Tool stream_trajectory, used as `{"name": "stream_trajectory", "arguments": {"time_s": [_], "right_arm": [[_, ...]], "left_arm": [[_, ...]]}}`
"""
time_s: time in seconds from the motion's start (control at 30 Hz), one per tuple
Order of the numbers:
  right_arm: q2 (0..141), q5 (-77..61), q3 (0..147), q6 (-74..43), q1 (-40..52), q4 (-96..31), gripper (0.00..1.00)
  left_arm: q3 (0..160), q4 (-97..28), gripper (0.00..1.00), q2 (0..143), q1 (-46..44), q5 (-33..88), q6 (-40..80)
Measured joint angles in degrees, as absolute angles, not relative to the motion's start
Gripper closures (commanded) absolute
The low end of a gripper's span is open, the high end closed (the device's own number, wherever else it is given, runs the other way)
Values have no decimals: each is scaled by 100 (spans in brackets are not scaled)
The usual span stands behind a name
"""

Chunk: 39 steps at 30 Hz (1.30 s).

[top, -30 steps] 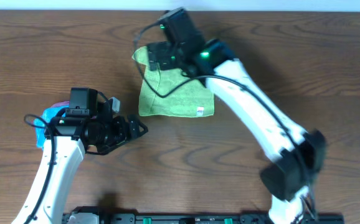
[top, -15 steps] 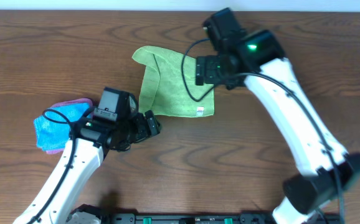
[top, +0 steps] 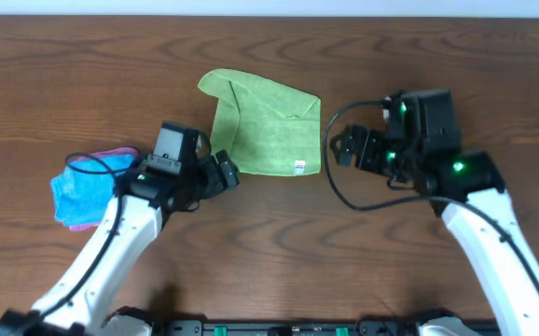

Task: Fold the cloth

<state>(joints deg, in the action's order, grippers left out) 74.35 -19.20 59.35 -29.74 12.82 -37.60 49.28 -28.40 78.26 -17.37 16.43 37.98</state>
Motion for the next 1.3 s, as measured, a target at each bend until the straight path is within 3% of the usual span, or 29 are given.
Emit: {"name": "stream_trajectory", "arguments": {"time_s": [0.2,0.37,1.3], "right_arm": [[7688,-2571,4836,-3461,1267,-2182,1],[7955,-2751,4626,-3776,1267,-1728,1],[8036,-2753,4626,-3907,1267,-1632,1]], "left_arm": [[4925,-2171,4,8416,-1737,1621,3800],[4928,-1409,5,8781,-1737,1627,3881],[4928,-854,5,9513,-2106,1009,4506]]}}
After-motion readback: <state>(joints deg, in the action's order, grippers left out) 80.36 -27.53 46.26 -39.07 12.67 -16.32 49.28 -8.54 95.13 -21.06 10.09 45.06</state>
